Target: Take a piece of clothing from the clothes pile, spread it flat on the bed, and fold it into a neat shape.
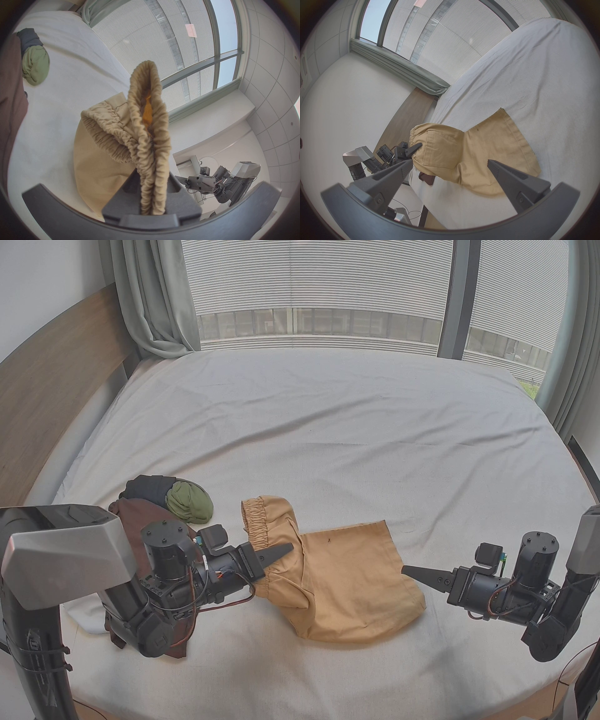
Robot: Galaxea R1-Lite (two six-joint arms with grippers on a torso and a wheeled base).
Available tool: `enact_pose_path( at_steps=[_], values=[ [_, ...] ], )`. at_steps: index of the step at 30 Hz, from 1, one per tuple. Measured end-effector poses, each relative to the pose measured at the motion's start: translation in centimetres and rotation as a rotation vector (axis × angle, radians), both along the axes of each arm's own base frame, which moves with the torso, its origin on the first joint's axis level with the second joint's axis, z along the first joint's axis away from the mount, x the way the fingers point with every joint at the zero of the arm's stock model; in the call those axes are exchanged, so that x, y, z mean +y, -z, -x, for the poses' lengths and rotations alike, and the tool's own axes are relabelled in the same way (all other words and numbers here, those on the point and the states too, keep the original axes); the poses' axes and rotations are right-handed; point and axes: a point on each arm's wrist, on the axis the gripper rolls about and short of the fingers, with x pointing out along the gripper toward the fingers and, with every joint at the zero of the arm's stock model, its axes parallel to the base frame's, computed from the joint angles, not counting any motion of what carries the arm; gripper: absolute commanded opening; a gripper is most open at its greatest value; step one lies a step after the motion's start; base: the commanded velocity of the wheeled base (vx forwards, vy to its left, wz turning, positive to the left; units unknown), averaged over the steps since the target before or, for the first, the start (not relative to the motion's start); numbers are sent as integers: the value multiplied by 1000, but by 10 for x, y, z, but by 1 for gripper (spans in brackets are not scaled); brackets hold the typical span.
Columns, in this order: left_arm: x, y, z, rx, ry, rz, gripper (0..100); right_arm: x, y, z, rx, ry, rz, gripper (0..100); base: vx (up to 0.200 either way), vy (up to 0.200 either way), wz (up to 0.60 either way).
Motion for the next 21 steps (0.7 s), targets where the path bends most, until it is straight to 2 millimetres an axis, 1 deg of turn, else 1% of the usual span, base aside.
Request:
enact_pose_path(
  at_steps=[6,15,21],
  values=[
    [-12,0,-3,14,21,-8,0,-1,-1,-2,-5,7,-2,100,0,0,0],
    [-24,-2,-10,22,41,-12,0,-4,-3,-5,-17,25,-7,100,0,0,0],
    [-39,1,-14,29,69,-16,0,-10,-6,-11,-35,50,-13,100,0,0,0]
  ],
)
